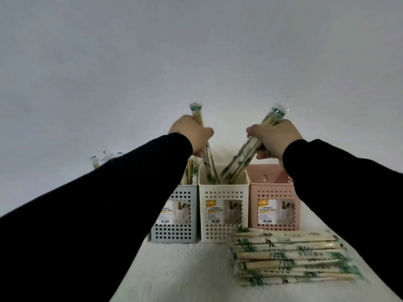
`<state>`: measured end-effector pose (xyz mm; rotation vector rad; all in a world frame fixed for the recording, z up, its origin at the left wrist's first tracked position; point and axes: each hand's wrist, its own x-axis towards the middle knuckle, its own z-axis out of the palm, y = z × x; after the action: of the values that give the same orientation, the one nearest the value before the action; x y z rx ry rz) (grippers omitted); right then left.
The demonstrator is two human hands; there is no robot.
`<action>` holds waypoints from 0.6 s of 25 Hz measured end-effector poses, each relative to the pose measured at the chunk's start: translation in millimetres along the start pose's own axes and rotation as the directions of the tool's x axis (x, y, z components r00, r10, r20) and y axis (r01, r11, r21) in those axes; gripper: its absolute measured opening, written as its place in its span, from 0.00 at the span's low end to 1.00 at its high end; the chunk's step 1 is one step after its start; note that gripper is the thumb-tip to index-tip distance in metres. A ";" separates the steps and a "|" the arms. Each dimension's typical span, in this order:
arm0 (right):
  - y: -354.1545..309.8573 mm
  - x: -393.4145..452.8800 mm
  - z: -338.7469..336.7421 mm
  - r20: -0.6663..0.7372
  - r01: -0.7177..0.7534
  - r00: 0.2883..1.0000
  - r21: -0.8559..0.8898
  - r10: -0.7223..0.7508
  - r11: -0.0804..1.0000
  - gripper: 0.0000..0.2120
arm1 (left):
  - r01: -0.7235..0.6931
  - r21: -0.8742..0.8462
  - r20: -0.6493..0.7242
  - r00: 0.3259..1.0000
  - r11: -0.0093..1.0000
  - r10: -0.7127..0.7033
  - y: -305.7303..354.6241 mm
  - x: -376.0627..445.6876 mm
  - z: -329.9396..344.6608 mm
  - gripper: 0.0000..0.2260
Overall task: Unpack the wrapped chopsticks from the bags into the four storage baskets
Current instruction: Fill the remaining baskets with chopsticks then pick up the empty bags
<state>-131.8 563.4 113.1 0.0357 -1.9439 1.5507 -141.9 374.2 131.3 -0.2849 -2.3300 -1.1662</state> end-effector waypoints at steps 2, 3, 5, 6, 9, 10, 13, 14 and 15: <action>17.6 2.3 12.6 0.044 -0.052 0.997 -0.101 0.056 0.993 0.15 | 0.034 0.072 0.079 0.996 0.997 -0.040 -12.8 3.0 22.4 0.10; 25.7 2.3 17.8 0.067 -0.067 0.995 -0.146 0.077 0.987 0.15 | 0.034 0.127 0.116 0.992 0.991 -0.049 -17.7 3.0 33.1 0.10; 38.3 1.4 25.8 0.087 -0.085 0.990 -0.222 0.107 0.971 0.15 | 0.015 0.226 0.161 0.986 0.974 -0.052 -25.0 1.0 51.2 0.09; 43.3 1.8 28.7 0.088 -0.089 0.990 -0.253 0.114 0.963 0.15 | 0.000 0.263 0.166 0.985 0.965 -0.045 -27.6 0.0 57.1 0.09; 53.3 5.0 30.6 0.110 -0.069 0.988 -0.288 0.104 0.955 0.17 | -0.046 0.370 0.153 0.988 0.928 -0.012 -32.9 0.4 63.2 0.11; 53.3 4.6 28.3 0.137 -0.061 0.986 -0.257 0.099 0.965 0.19 | -0.053 0.390 0.147 0.989 0.919 -0.006 -34.1 -1.3 61.7 0.13; 49.7 -3.7 8.4 0.163 -0.032 0.985 -0.186 0.063 0.982 0.24 | -0.109 0.338 0.097 0.992 0.935 0.080 -39.7 -17.7 52.9 0.21; 49.4 -9.1 -1.8 0.139 0.004 0.990 -0.188 0.023 0.982 0.23 | -0.159 0.296 0.056 0.987 0.942 0.150 -42.4 -28.7 49.0 0.23; 50.7 -16.2 -14.0 0.099 0.054 0.994 -0.190 -0.036 0.980 0.22 | -0.230 0.262 0.009 0.972 0.937 0.235 -45.6 -42.9 47.0 0.23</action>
<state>-132.8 585.3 62.6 0.0727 -2.1454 1.3475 -140.5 385.4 53.9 -0.4352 -2.3219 -0.7356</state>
